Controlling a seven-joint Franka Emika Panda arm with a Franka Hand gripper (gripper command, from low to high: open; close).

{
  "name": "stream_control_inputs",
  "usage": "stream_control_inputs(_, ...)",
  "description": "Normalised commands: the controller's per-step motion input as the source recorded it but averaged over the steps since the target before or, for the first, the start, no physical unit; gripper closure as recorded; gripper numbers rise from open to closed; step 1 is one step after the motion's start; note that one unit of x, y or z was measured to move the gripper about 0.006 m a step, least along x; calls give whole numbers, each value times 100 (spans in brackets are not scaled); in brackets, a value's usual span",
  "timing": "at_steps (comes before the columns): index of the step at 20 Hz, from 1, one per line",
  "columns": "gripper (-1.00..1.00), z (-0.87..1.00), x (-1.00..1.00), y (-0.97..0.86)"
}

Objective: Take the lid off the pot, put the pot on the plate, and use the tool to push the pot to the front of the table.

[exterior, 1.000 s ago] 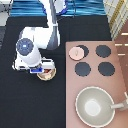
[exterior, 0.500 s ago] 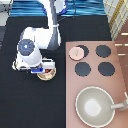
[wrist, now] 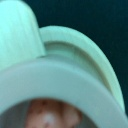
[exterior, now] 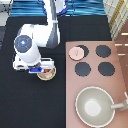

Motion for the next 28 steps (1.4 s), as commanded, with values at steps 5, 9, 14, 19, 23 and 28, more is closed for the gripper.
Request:
stream_control_inputs(5,-100,61,-53,-32)
stream_control_inputs(9,-100,48,-47,-43)
stream_control_inputs(14,-100,35,-49,-41)
stream_control_inputs(19,-100,13,-55,-46)
stream_control_inputs(23,-100,9,-61,-50)
stream_control_inputs(28,-100,0,-68,-60)
